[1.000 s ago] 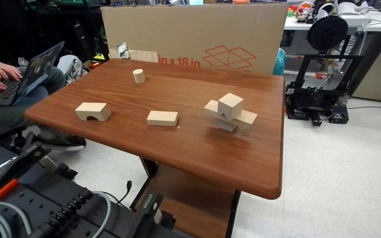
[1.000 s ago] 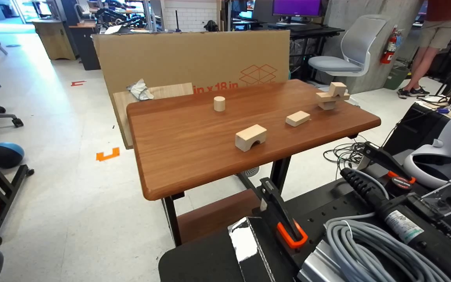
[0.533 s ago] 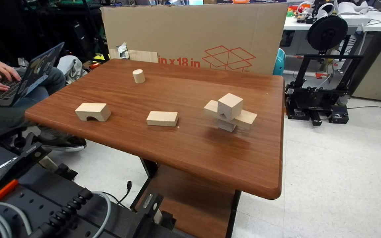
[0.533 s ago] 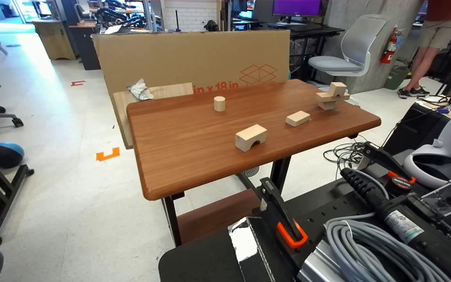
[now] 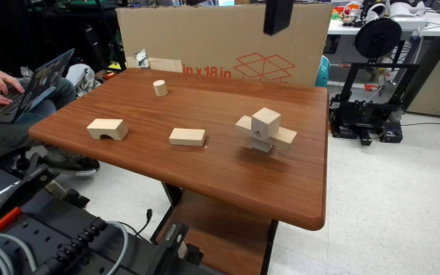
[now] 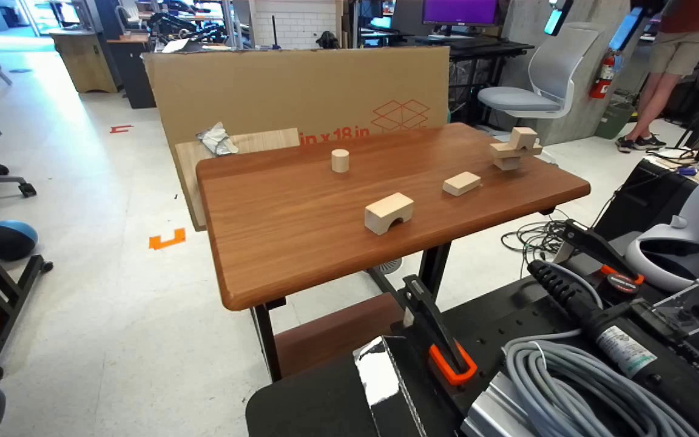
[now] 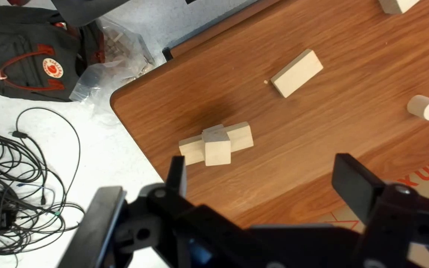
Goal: Put the cube on the smaller rectangular block
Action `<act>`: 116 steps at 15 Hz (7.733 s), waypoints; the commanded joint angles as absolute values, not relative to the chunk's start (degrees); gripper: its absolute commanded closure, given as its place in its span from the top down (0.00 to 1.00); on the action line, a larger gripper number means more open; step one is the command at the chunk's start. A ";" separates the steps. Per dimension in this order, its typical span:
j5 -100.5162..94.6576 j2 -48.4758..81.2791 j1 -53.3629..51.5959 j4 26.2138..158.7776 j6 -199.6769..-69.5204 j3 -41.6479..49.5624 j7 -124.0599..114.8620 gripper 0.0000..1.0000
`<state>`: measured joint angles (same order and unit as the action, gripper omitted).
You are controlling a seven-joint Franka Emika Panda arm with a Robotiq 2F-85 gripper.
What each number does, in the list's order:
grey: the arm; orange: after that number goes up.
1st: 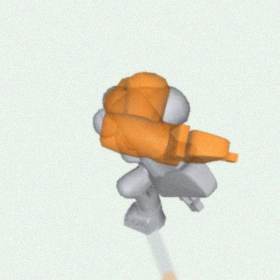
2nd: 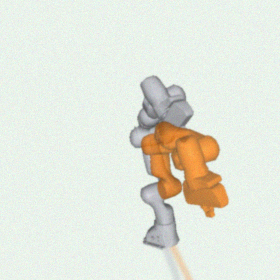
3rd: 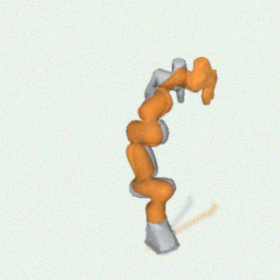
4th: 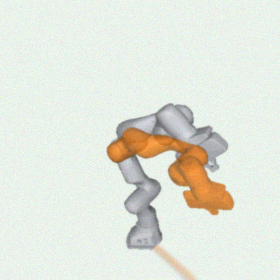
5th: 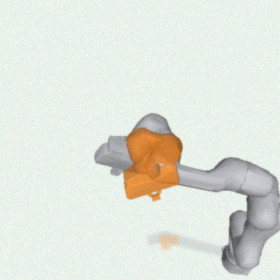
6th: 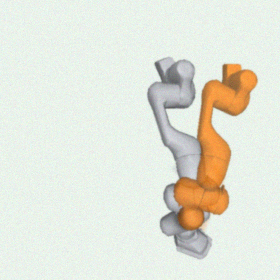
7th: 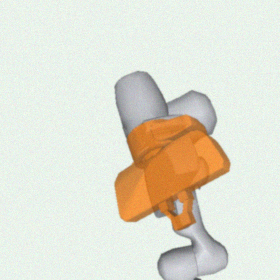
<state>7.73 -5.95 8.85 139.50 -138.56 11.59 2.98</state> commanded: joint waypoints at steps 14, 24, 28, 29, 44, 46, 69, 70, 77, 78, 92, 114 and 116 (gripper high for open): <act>5.29 12.58 9.94 127.62 -136.31 11.21 2.66 1.00; 3.31 19.38 9.99 123.79 -137.62 11.24 1.82 1.00; 3.40 21.43 9.92 122.24 -137.64 11.04 1.68 1.00; 3.35 21.98 9.89 121.83 -137.69 10.97 1.78 1.00; -0.65 19.75 8.91 123.57 -138.67 10.54 2.55 0.09; -1.57 18.62 8.71 124.26 -138.74 10.56 2.50 0.09; -2.99 16.14 5.04 131.06 -138.40 1.74 11.69 0.09; -3.31 16.50 4.92 130.92 -138.48 1.80 11.75 0.09; -6.01 18.80 3.97 130.41 -139.25 2.02 11.20 0.09; -6.42 19.03 3.79 130.34 -139.23 2.05 11.07 0.09; -10.49 21.38 2.40 127.85 -139.58 2.06 9.66 0.09; 9.22 4.30 9.12 129.91 -129.62 4.52 10.91 1.00; 8.19 6.12 8.44 128.95 -130.52 4.64 12.06 1.00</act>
